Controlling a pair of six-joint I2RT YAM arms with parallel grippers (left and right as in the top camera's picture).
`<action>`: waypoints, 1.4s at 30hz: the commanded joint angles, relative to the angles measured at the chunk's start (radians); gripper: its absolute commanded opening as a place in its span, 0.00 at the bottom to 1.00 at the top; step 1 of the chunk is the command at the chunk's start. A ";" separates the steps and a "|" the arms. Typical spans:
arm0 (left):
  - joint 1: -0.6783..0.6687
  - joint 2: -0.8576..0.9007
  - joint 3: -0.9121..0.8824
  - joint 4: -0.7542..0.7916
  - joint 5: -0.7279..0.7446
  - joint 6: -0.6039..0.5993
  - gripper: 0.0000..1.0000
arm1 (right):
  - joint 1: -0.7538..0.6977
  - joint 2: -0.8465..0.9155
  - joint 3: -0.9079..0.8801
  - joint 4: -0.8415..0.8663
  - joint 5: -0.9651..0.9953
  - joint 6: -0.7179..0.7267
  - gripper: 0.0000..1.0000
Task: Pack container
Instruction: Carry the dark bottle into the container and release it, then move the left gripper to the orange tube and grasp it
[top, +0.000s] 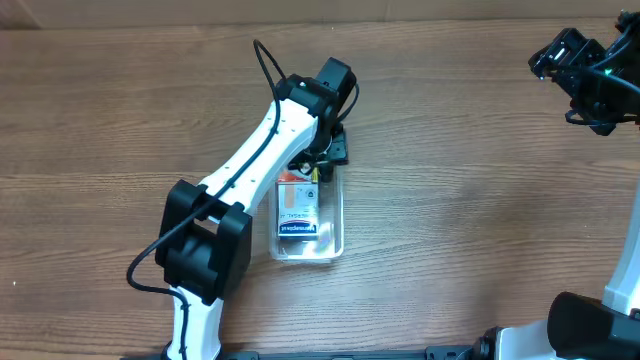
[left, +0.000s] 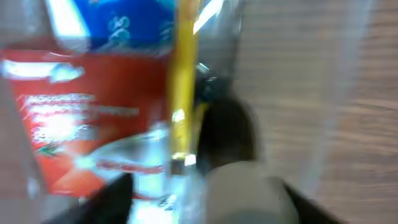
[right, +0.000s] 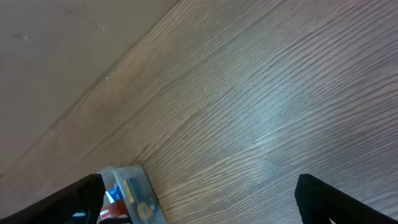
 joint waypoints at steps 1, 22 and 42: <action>0.012 -0.072 0.068 -0.063 0.001 0.076 0.98 | -0.002 -0.005 0.007 0.002 -0.008 -0.004 1.00; 0.461 -0.333 0.214 -0.504 -0.009 0.410 1.00 | -0.002 -0.005 0.007 0.002 -0.008 -0.004 1.00; 0.489 -0.322 -0.333 -0.150 0.032 0.587 0.85 | -0.002 -0.005 0.007 0.002 -0.008 -0.004 1.00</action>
